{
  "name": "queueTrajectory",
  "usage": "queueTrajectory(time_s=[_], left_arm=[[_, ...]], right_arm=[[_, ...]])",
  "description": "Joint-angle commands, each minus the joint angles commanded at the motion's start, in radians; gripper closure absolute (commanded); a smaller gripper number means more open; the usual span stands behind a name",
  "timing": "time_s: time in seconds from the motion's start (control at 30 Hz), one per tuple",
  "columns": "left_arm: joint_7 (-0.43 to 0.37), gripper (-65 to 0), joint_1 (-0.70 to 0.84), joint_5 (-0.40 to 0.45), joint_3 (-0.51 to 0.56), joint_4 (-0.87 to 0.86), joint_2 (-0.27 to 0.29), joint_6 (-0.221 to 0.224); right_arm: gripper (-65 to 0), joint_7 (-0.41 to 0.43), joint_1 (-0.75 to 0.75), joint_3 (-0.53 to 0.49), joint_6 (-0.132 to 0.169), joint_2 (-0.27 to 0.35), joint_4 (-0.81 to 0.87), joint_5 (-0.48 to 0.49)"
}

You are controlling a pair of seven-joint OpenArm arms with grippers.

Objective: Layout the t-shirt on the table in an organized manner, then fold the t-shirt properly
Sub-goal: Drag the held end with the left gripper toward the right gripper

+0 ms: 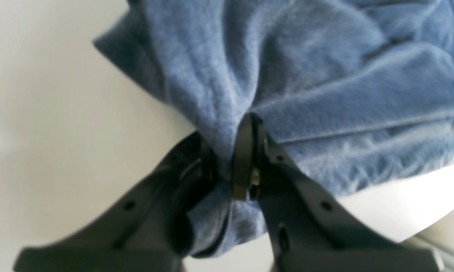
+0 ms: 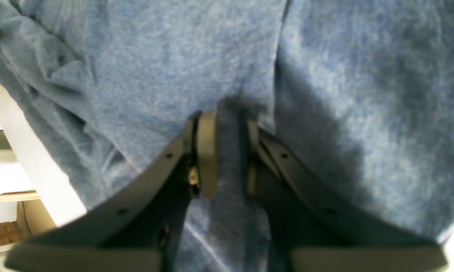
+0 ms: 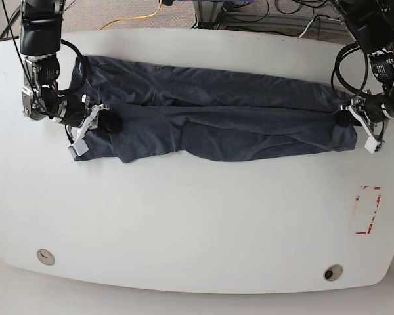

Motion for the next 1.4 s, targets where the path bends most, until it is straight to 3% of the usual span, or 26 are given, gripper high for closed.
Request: queueTrajectory(time_s=[0.13,0.27,0.47,0.9,1.2,1.4], left_arm=[[0.027,-1.7,0.003,-0.041,0.049,0.149,0.002,0.000],[0.027,-1.7,0.029,-0.054,0.169,0.273,0.000,0.000],[0.027,-1.7,0.028,-0.052,0.354,0.318,0.011,0.000],[0.027,-1.7,-0.034,-0.044,0.511,0.311,0.192,0.000],[0.027,-2.2,-0.077,0.123,0.600,0.311,0.310,0.000],[0.027,-2.2,-0.081,0.137,0.634,0.311,0.342,0.000]], right_arm=[[-9.5,0.000,0.000,0.000,0.000,0.000,0.000,0.000],[-9.5,0.000,0.000,0.000,0.000,0.000,0.000,0.000],[-9.5,0.000,0.000,0.000,0.000,-0.002,0.000,0.003],[-9.5,0.000,0.000,0.000,0.000,-0.018,0.000,0.000],[-9.5,0.000,0.000,0.000,0.000,-0.023,0.000,0.000],[-9.5,0.000,0.000,0.000,0.000,-0.023,0.002,0.003]])
